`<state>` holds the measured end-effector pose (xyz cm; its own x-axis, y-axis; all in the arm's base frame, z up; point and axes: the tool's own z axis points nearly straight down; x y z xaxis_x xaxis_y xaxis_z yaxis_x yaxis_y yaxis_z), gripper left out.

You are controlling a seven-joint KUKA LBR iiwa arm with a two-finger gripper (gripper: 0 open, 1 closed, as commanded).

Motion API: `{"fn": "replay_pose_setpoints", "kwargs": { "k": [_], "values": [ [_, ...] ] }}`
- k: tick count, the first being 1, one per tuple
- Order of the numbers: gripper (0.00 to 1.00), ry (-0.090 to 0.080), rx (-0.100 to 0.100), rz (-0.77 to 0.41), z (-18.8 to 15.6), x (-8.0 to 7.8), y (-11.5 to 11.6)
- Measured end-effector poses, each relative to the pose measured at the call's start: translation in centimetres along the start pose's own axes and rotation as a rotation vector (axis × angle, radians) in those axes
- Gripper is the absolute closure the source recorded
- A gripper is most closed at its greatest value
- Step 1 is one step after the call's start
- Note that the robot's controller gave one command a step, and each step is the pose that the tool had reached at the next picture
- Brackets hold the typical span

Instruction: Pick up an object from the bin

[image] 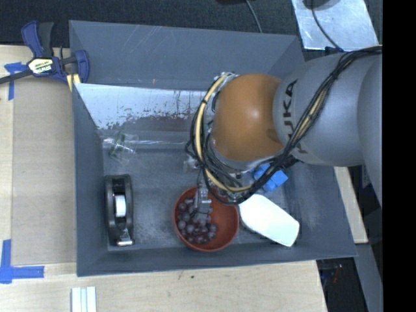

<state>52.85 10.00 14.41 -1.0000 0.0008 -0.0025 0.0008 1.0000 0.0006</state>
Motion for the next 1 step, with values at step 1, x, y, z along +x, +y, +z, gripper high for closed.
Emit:
{"fn": "replay_pose_setpoints", "kwargs": {
  "k": [1],
  "values": [
    [0.0, 0.011, -0.001, -0.194, 7.09, -1.97, -1.23]
  ]
}}
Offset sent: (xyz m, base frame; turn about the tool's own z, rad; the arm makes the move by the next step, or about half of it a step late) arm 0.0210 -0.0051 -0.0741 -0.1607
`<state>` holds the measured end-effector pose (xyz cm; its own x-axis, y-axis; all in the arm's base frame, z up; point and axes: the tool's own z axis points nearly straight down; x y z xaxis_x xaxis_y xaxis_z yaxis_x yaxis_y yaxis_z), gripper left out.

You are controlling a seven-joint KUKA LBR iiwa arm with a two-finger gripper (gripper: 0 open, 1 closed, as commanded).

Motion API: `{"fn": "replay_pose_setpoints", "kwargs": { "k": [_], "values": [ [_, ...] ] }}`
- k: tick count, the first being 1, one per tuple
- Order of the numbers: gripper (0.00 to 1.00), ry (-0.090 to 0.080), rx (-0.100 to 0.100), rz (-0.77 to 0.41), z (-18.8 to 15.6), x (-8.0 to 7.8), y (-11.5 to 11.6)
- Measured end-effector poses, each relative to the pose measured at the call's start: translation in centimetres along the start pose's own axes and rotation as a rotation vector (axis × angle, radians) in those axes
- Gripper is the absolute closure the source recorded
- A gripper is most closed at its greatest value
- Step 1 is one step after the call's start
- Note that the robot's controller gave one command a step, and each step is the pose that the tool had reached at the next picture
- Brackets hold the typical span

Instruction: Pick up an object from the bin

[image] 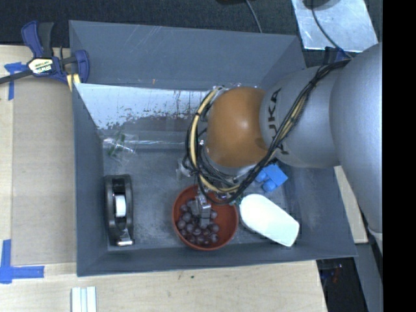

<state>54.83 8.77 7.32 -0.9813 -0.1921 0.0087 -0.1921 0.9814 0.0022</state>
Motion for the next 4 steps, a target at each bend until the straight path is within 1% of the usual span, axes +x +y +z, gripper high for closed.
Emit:
{"fn": "replay_pose_setpoints", "kwargs": {
  "k": [1, 2, 3, 4],
  "values": [
    [0.0, -0.007, 0.003, 0.033, -0.09, -0.35, 0.52],
    [0.0, -0.009, 0.0, 0.012, -0.38, -0.33, 0.21],
    [0.0, -0.009, 0.003, 0.031, -0.39, -0.45, 0.44],
    [1.0, -0.012, 0.0, 0.018, -0.82, -0.59, 0.28]
  ]
}}
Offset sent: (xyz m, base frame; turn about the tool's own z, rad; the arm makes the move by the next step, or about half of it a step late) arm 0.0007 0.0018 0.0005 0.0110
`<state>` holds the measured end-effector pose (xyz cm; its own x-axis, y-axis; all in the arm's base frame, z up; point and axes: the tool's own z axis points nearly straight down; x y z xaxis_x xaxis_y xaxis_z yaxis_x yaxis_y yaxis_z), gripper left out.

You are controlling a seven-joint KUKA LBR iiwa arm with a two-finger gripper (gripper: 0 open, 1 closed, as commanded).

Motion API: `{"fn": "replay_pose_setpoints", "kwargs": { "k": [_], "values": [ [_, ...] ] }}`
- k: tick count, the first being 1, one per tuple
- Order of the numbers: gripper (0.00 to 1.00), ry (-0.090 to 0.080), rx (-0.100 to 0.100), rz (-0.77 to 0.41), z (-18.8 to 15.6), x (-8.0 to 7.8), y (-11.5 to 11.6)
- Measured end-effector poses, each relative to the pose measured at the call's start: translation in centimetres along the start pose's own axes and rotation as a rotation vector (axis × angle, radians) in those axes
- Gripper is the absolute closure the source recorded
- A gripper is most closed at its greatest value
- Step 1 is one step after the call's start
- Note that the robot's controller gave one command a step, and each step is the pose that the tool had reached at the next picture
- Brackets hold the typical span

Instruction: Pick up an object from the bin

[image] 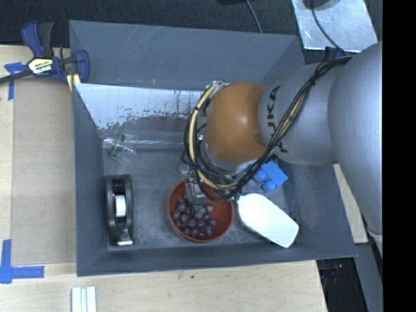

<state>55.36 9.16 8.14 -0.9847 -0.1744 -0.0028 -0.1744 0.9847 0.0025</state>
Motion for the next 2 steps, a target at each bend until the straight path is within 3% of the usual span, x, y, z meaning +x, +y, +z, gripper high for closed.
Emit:
{"fn": "replay_pose_setpoints", "kwargs": {
  "k": [2],
  "values": [
    [1.0, 0.003, 0.0, 0.001, -0.63, 0.12, -0.03]
  ]
}}
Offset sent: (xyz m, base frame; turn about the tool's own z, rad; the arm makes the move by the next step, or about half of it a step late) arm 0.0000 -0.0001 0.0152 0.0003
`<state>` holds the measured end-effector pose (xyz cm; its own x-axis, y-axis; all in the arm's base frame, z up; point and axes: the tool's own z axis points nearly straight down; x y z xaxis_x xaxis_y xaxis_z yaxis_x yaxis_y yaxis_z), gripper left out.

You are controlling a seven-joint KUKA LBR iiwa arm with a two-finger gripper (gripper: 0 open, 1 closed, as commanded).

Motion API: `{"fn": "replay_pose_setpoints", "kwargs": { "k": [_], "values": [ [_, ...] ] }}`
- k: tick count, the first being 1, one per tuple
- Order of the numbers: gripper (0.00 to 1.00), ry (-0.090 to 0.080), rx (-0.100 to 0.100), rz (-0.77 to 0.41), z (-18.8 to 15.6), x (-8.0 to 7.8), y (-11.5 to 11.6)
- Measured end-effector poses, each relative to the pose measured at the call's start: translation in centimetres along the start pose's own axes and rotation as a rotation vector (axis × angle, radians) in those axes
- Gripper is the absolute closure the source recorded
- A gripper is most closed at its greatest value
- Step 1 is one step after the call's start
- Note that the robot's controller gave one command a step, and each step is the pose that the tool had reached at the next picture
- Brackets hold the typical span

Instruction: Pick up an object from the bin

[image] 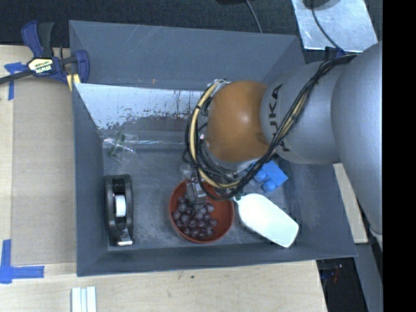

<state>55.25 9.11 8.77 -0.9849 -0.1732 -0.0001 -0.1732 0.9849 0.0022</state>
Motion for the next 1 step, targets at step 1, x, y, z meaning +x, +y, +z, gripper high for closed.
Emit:
{"fn": "replay_pose_setpoints", "kwargs": {
  "k": [1],
  "values": [
    [1.0, 0.007, 0.0, 0.001, -2.11, 0.22, 0.01]
  ]
}}
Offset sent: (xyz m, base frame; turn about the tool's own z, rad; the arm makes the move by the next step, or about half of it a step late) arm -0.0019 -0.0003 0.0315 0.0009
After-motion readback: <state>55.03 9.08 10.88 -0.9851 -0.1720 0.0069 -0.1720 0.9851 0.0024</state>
